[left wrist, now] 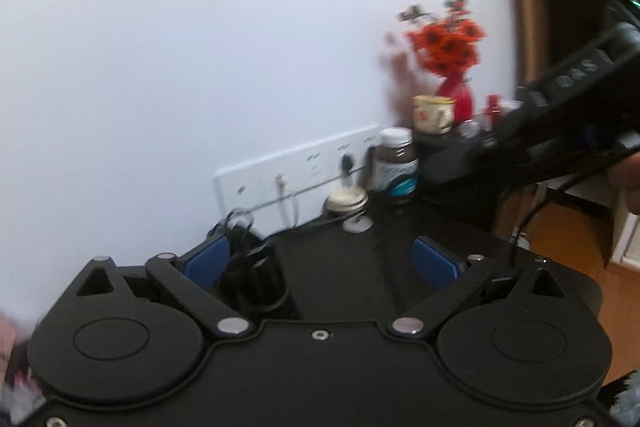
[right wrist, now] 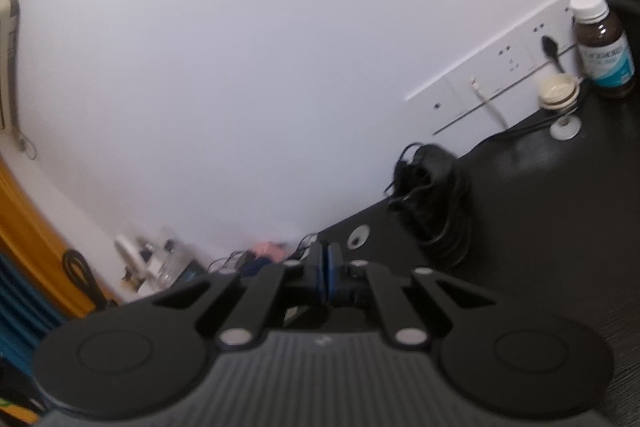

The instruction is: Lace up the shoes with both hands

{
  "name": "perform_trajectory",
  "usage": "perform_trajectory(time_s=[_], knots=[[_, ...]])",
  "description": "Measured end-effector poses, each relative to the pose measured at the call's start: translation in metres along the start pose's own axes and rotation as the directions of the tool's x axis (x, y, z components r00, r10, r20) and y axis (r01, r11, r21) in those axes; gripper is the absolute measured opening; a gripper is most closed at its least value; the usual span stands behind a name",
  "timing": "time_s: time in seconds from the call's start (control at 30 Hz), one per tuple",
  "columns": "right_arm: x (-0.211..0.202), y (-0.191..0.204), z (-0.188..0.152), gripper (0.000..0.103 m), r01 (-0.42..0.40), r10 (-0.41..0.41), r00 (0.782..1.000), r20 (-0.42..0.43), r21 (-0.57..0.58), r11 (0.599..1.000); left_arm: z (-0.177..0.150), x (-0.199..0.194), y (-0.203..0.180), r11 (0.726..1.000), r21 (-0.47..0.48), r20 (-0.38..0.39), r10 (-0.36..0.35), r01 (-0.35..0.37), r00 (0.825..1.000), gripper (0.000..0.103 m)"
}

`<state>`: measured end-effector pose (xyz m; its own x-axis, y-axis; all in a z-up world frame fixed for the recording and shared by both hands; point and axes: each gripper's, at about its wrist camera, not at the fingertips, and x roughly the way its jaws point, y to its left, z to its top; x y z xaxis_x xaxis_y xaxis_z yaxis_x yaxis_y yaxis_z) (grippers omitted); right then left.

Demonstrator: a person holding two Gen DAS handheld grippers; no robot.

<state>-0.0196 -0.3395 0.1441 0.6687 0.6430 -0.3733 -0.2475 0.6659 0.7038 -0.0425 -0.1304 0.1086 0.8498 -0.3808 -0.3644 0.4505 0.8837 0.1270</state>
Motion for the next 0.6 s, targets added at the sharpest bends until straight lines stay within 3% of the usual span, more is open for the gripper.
perform_trajectory(time_s=[0.2,0.3,0.4,0.43,0.53,0.6], knots=[[0.005,0.002,-0.005,0.003,-0.055,0.057,0.997,-0.050,0.025,0.998,0.001,0.011,-0.022,0.998,0.045,0.007,-0.053,0.052,0.999,0.086],[0.005,0.004,-0.008,0.003,-0.073,0.075,0.996,-0.058,0.026,0.997,0.000,0.018,-0.022,0.996,0.012,-0.021,-0.090,0.091,0.996,0.060],[0.002,0.002,-0.009,0.003,-0.073,0.074,0.996,-0.048,0.033,0.997,-0.003,0.024,-0.016,0.988,-0.056,-0.080,-0.151,0.146,0.985,0.010],[0.001,0.001,-0.009,0.003,-0.069,0.071,0.997,-0.041,0.040,0.997,-0.004,0.026,-0.012,0.981,-0.103,-0.104,-0.176,0.165,0.979,0.004],[-0.003,-0.004,-0.011,0.003,-0.058,0.058,0.998,-0.001,0.061,0.996,-0.009,0.031,0.003,0.944,-0.259,-0.147,-0.249,0.206,0.957,0.004],[-0.006,-0.009,-0.012,0.006,-0.039,0.037,0.999,0.034,0.079,0.996,-0.013,0.031,0.014,0.925,-0.328,-0.161,-0.254,0.191,0.954,0.004]])
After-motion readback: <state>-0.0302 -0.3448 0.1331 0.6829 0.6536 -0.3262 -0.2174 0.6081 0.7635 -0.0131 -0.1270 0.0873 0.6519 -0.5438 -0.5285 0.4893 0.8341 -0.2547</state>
